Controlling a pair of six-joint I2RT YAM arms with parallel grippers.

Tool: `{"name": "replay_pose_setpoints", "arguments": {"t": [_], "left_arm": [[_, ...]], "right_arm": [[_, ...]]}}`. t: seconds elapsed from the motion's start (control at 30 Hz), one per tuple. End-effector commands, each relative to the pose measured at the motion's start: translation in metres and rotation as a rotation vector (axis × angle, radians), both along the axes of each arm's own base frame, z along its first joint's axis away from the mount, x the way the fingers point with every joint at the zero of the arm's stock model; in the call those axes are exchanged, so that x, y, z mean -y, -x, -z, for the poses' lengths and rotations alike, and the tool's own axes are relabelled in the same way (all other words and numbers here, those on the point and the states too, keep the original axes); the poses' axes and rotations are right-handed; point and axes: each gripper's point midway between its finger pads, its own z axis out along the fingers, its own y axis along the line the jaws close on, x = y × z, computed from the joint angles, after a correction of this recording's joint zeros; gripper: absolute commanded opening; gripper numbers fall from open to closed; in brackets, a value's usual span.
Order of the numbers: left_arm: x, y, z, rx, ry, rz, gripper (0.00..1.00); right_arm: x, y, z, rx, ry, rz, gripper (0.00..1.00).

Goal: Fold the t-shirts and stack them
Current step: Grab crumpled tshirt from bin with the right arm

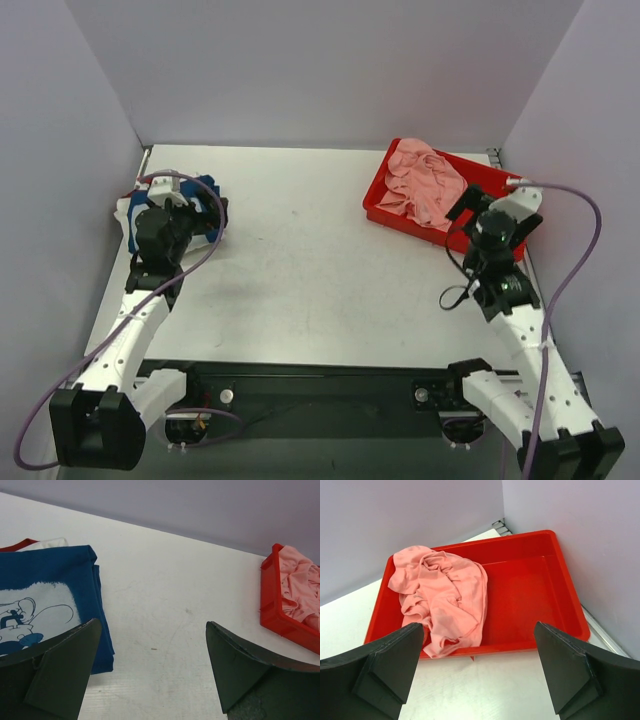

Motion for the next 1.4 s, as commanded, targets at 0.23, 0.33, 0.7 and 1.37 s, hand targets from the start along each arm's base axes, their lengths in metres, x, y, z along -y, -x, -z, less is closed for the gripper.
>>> {"name": "replay_pose_setpoints", "arguments": {"t": [0.23, 0.33, 0.7, 1.37], "left_arm": [[-0.013, -0.010, -0.003, -0.036, -0.055, -0.057, 0.97], [-0.013, -0.009, -0.002, -0.035, -0.056, -0.056, 0.97], [-0.006, -0.014, 0.002, -0.043, -0.054, -0.020, 0.97], [-0.008, -0.022, 0.013, -0.066, -0.059, -0.037, 0.97]], "right_arm": [[-0.041, -0.098, 0.055, -0.353, -0.139, -0.255, 1.00], [-0.051, -0.118, 0.082, -0.425, -0.192, -0.294, 0.99], [-0.063, -0.143, 0.141, -0.572, -0.282, -0.315, 0.97], [-0.072, -0.165, 0.175, -0.651, -0.322, -0.364, 0.25]]}}
